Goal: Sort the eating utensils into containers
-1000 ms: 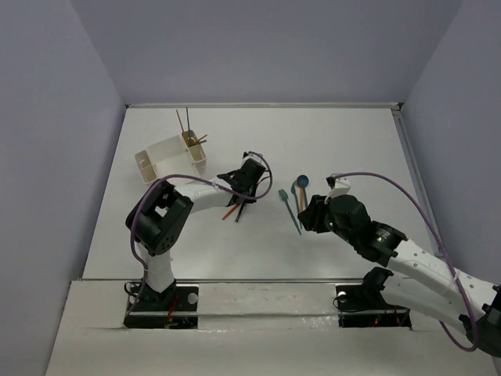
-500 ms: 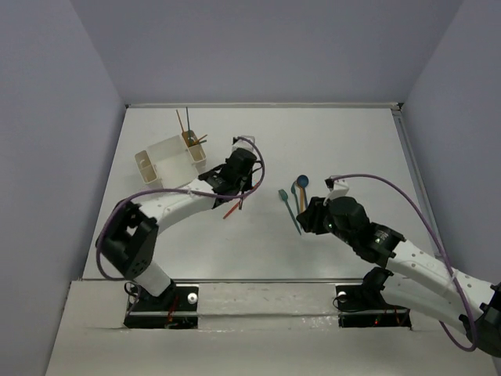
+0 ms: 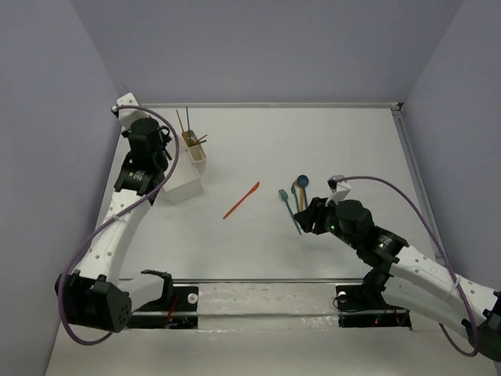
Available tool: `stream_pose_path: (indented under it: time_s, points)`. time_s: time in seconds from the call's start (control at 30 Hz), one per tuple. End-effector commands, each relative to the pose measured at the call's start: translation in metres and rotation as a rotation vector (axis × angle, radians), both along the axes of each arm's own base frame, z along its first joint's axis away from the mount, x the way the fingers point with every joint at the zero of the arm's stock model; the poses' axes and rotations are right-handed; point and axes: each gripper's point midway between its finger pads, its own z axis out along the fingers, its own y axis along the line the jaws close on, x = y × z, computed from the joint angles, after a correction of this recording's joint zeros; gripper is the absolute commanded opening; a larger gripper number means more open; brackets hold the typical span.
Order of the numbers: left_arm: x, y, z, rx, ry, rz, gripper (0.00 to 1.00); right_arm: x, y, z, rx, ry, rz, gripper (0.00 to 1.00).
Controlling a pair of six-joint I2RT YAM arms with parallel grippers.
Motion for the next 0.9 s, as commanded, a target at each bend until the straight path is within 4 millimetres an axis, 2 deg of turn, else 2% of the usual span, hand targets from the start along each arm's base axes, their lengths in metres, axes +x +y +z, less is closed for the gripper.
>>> stream_pose_path:
  time_s: [0.0,0.03,0.13,0.27,0.33,0.6,0.87]
  points:
    - [0.013,0.068,0.009,0.080,-0.040,0.217,0.00,0.001,0.008,0.018,0.054,-0.074,0.041,0.52]
    - [0.013,0.089,0.006,0.107,-0.026,0.277,0.00,0.001,0.008,0.019,0.058,-0.080,0.046,0.52]
    - [0.020,0.120,-0.004,0.146,-0.023,0.375,0.00,-0.001,0.010,0.023,0.075,-0.098,0.057,0.52]
    - [0.031,0.135,-0.011,0.251,-0.022,0.420,0.00,-0.003,0.014,0.026,0.099,-0.111,0.084,0.52]
    - [0.039,0.142,-0.017,0.278,-0.021,0.450,0.00,-0.004,0.015,0.020,0.091,-0.103,0.094,0.52]
    - [0.067,0.151,-0.052,0.400,0.027,0.475,0.00,-0.001,0.028,0.018,0.105,-0.106,0.133,0.52]
    - [0.072,0.150,-0.082,0.399,0.034,0.471,0.00,-0.001,0.029,0.021,0.121,-0.120,0.134,0.52]
